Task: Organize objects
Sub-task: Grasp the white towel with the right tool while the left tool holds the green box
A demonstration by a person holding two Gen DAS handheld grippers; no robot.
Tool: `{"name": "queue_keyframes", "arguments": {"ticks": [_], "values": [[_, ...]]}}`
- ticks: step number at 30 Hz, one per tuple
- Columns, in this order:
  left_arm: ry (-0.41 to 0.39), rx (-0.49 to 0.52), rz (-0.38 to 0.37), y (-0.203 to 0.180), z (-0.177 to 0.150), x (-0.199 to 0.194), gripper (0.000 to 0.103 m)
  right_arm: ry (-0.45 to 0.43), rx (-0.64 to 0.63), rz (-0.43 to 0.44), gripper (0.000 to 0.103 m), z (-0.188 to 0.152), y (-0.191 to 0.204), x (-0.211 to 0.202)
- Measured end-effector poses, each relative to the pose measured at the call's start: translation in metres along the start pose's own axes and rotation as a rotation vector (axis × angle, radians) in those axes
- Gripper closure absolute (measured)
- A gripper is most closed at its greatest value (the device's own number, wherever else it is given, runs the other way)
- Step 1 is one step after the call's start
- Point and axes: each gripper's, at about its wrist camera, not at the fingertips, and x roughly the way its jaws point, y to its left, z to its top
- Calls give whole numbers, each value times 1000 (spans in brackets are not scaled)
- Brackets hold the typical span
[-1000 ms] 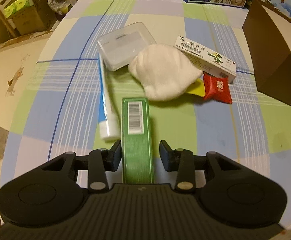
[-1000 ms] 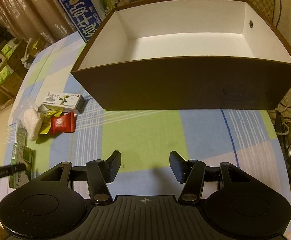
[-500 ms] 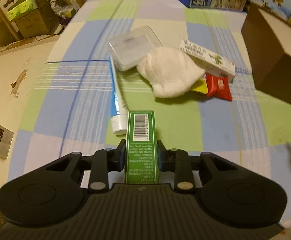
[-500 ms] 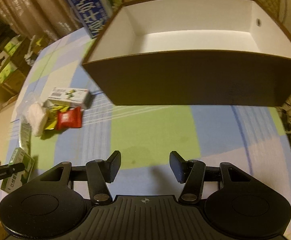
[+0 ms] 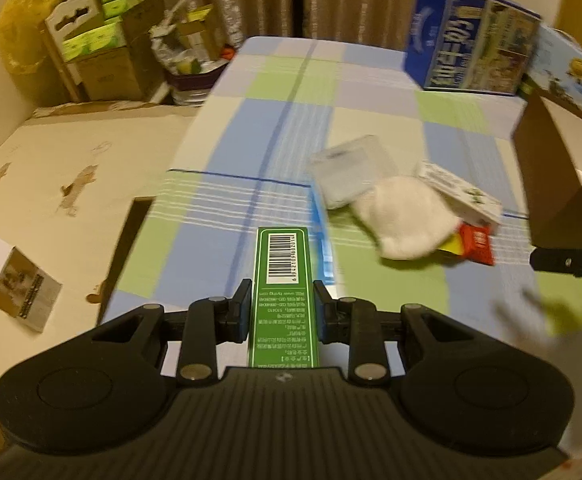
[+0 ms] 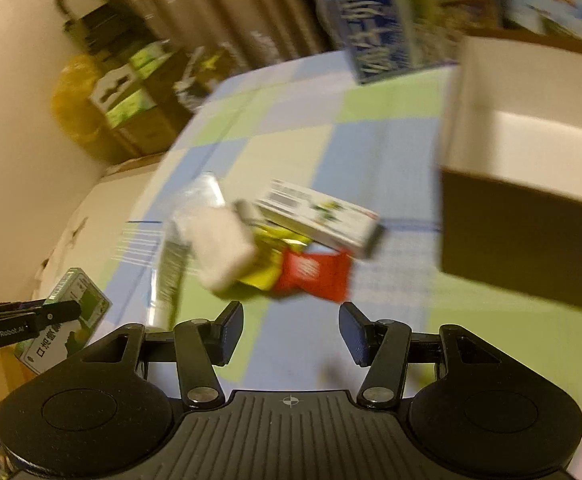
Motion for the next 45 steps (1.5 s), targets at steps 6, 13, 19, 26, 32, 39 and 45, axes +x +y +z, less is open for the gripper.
{"name": "queue_keyframes", "arguments": {"ticks": [6, 13, 19, 26, 32, 39, 45], "values": [[16, -43, 49, 34, 4, 23, 78, 6, -118, 16, 52, 23, 28, 45], [28, -52, 53, 52, 12, 41, 78, 43, -194, 2, 52, 46, 43, 94], [26, -43, 40, 53, 18, 48, 78, 81, -287, -35, 52, 49, 55, 127], [22, -37, 31, 50, 20, 48, 78, 57, -410, -18, 88, 33, 62, 121], [7, -20, 14, 40, 21, 39, 78, 10, -370, 35, 93, 19, 63, 88], [-21, 20, -26, 14, 21, 24, 78, -35, -288, 71, 93, 2, 55, 36], [-40, 73, -79, -19, 22, 13, 78, -69, -194, 55, 93, -13, 33, -8]]}}
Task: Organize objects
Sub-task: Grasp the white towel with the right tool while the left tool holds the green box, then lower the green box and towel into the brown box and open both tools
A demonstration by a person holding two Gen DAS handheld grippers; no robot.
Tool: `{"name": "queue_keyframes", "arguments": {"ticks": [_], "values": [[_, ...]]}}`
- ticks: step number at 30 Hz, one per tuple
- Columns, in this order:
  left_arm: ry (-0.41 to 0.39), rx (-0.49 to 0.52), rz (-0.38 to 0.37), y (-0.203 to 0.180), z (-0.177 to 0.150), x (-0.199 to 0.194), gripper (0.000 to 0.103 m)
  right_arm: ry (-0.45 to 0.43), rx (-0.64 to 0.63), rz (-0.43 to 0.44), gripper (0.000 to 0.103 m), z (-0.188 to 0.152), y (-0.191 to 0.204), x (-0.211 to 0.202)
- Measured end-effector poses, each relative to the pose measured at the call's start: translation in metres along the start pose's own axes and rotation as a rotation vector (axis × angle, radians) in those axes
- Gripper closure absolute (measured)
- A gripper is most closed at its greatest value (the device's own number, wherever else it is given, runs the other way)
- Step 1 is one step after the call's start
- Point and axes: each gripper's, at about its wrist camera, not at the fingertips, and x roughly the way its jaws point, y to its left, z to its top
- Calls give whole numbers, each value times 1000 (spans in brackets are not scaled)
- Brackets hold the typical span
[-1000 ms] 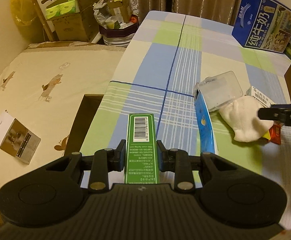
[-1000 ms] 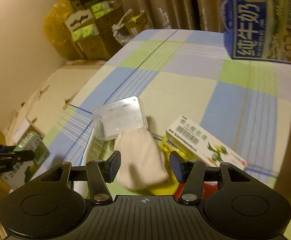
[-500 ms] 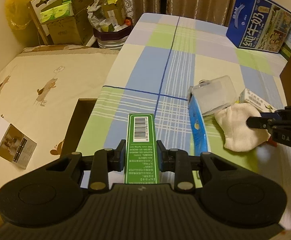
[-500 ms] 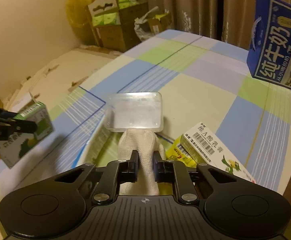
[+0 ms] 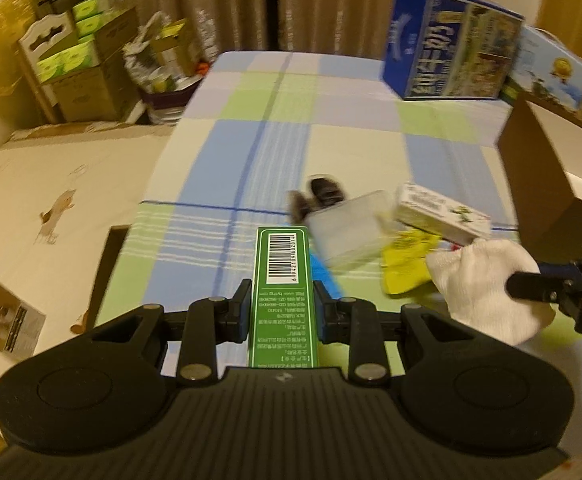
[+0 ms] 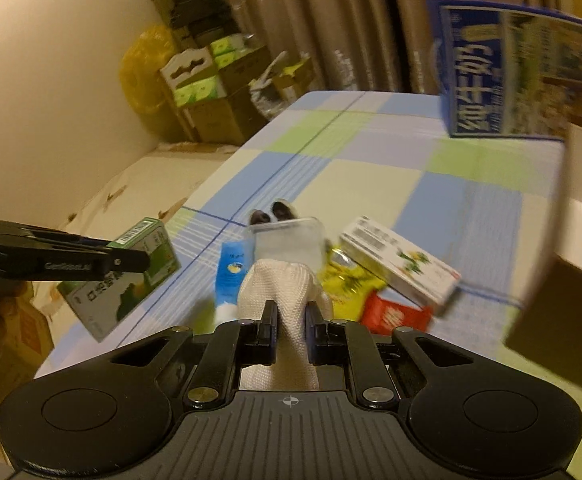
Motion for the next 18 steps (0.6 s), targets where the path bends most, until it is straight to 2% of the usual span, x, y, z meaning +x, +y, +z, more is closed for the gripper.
{"name": "queue_keyframes", "arguments": {"ticks": [18], "values": [[-86, 208, -207, -144, 25, -20, 78, -186, 228, -157, 93, -27, -80, -147]]}}
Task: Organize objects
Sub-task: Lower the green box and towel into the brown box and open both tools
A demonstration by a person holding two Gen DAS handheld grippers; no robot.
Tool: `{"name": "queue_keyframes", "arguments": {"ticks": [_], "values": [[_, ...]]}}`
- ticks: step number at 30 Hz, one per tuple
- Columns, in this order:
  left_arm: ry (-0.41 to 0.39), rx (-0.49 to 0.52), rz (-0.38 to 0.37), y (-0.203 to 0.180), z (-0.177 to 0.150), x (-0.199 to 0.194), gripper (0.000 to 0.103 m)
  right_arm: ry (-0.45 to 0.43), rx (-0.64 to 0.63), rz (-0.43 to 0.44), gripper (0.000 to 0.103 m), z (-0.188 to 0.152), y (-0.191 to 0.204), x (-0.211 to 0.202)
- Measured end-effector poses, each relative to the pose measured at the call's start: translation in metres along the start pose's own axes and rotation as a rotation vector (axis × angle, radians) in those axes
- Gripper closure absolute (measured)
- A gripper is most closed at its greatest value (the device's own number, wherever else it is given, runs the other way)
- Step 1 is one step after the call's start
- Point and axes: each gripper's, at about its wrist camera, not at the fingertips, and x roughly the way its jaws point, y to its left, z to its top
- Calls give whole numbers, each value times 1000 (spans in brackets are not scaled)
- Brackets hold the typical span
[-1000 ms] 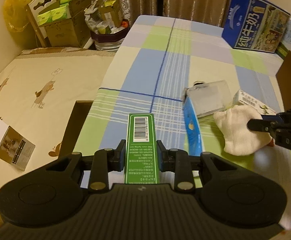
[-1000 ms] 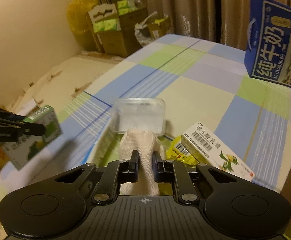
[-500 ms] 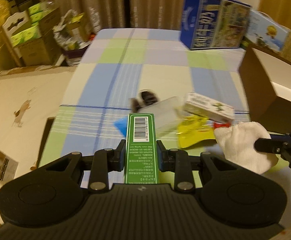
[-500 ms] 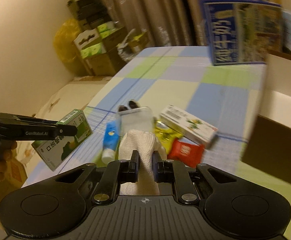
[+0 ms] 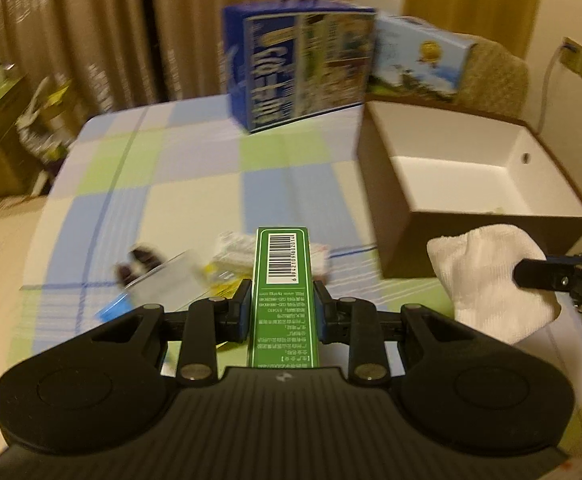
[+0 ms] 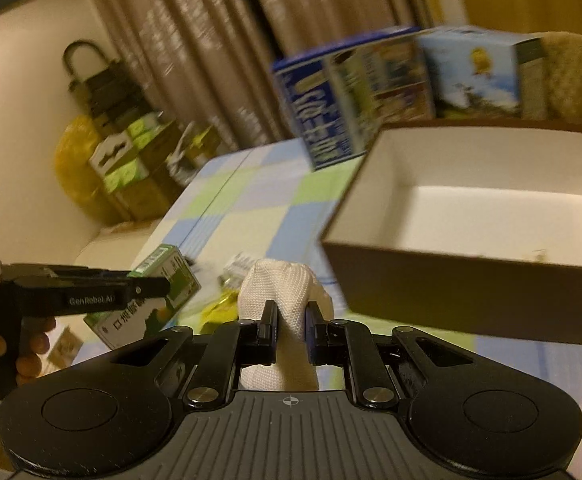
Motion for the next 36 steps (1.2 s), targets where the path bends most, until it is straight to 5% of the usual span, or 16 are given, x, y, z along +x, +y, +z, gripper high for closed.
{"name": "queue_keyframes", "arguments": {"ticks": [13, 19, 36], "values": [[-77, 84, -117, -101, 70, 35, 78, -132, 88, -138, 93, 47, -87, -53], [-96, 107, -115, -136, 101, 62, 78, -164, 126, -218, 93, 69, -132, -56], [57, 159, -21, -183, 124, 182, 78, -22, 206, -416, 93, 82, -216, 12]]}}
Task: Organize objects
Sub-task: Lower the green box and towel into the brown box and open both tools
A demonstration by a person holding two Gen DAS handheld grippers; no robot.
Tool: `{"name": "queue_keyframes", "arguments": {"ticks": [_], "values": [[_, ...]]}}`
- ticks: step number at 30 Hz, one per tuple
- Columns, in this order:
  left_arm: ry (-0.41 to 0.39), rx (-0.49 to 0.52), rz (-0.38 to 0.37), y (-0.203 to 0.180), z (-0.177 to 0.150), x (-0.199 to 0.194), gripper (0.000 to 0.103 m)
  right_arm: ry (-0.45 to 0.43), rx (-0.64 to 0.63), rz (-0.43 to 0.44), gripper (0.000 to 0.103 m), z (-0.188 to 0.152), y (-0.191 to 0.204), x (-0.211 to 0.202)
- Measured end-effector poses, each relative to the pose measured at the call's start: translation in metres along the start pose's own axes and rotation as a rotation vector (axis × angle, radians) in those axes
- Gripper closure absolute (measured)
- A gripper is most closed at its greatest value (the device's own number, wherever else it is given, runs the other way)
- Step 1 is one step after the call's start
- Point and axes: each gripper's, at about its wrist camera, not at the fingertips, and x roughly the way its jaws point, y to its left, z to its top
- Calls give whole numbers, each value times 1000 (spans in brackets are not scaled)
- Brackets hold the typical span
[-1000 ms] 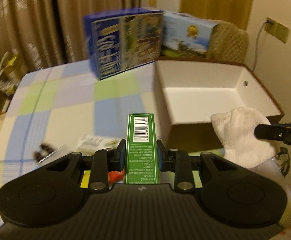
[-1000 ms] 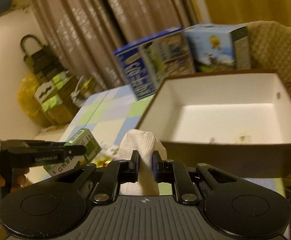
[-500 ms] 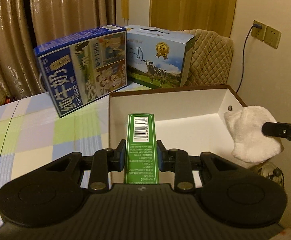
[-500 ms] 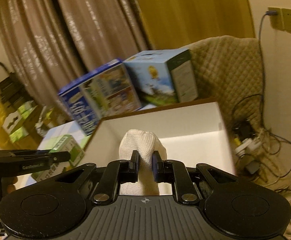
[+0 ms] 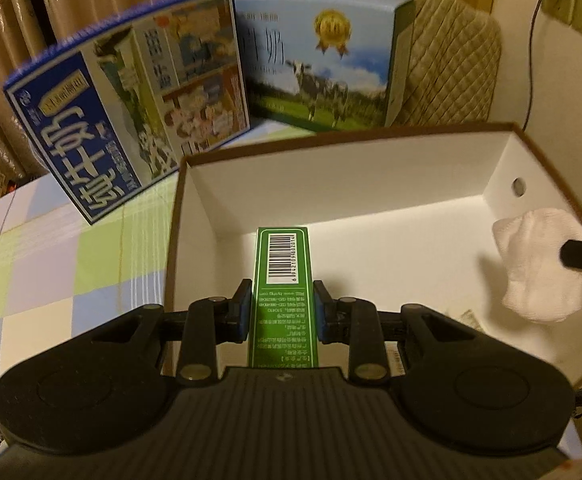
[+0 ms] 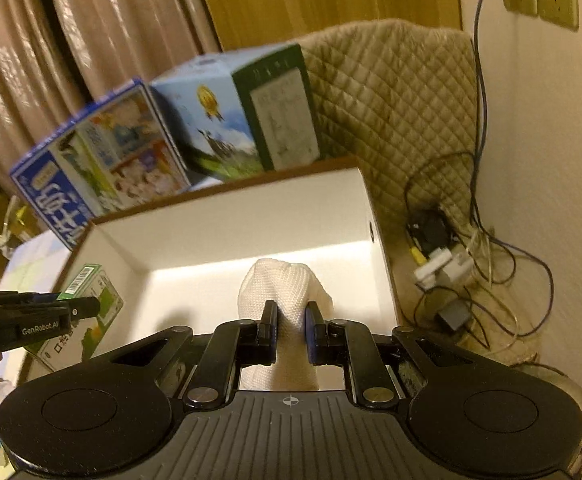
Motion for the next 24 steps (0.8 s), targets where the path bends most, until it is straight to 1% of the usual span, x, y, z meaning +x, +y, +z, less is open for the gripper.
{"name": "queue_keyframes", "arguments": {"ticks": [7, 14, 15, 16, 20, 21, 22, 23, 24], "values": [[59, -8, 4, 1, -4, 26, 78, 22, -11, -25, 93, 6, -4, 18], [64, -12, 8, -3, -1, 35, 78, 28, -49, -46, 93, 12, -2, 30], [64, -11, 9, -3, 0, 35, 73, 30, -60, -50, 93, 13, -2, 31], [68, -12, 8, -3, 0, 36, 65, 30, -69, -56, 93, 13, -1, 32], [57, -9, 8, 0, 1, 31, 58, 30, -124, -83, 92, 14, 3, 35], [57, -7, 8, 0, 1, 30, 53, 27, -131, -92, 92, 14, 4, 36], [54, -10, 6, 1, 1, 28, 49, 17, -139, -98, 92, 13, 5, 36], [50, -11, 1, 3, 1, 26, 47, 4, -142, -99, 92, 13, 6, 36], [46, -11, -3, 3, 1, 23, 43, -9, -144, -92, 91, 12, 6, 34]]}}
